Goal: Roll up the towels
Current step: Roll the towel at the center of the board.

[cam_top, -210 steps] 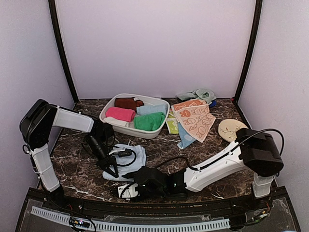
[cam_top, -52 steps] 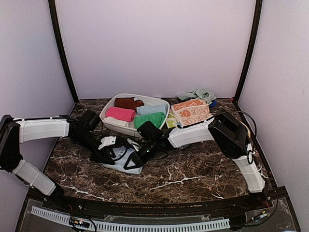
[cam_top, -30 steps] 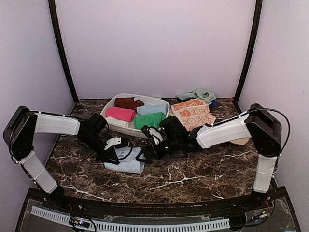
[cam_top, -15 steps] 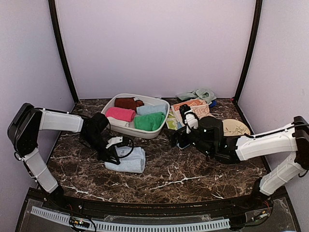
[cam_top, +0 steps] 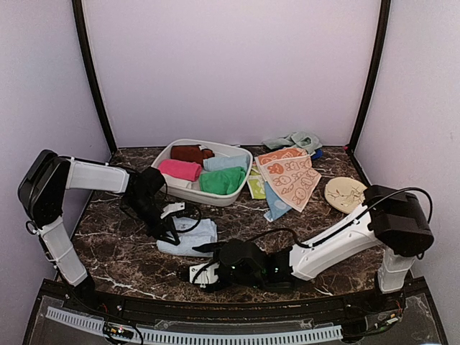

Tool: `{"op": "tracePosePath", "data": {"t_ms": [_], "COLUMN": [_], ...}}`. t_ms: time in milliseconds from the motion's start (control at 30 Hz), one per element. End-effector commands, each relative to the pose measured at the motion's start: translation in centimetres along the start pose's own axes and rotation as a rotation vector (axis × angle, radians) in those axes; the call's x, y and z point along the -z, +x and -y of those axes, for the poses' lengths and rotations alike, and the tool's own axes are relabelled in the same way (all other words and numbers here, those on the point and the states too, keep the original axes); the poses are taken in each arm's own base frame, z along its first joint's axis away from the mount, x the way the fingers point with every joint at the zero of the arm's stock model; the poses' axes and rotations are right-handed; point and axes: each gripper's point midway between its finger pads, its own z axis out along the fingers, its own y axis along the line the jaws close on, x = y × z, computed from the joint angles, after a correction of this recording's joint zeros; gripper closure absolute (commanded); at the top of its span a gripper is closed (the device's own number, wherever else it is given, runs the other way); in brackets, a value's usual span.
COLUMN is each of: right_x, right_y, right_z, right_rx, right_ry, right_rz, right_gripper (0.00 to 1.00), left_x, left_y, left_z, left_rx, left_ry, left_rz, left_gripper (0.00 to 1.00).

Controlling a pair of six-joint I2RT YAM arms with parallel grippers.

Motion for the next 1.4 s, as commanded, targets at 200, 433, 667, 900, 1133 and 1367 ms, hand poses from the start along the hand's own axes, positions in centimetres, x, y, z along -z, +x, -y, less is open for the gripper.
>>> {"op": "tracePosePath", "data": {"t_ms": [200, 433, 667, 900, 1133, 1367], "right_x": [-6.5, -8.9, -8.9, -9.2, -8.8, -9.2], "right_y": [1.0, 4.7, 7.7, 8.0, 8.5, 7.6], "right_z": [-0.1, 0.6, -1.5, -0.6, -1.4, -0.2], "right_rx": [0.245, 0.132, -0.077, -0.408, -0.658, -1.037], "right_ry": [0.032, 0.033, -0.102, -0.251, -0.429, -0.619], "right_rz": [-0.029, -0.110, -0.174, -0.200, -0.261, -0.274], "right_gripper": [0.33, 0.41, 0.60, 0.80, 0.82, 0.87], "left_x": [-1.8, -1.6, 1.3, 6.6, 8.3, 6.6], "left_y": [4.5, 4.2, 2.6, 2.9, 3.5, 3.2], "left_z": [-0.2, 0.1, 0.0, 0.4, 1.7, 2.8], "left_rx": [0.088, 0.058, 0.040, 0.001, -0.081, -0.187], "left_ry": [0.010, 0.013, -0.031, -0.112, -0.181, -0.200], "left_rz": [-0.180, -0.164, -0.019, 0.184, 0.205, 0.138], "left_gripper": [0.97, 0.83, 0.46, 0.43, 0.42, 0.43]}}
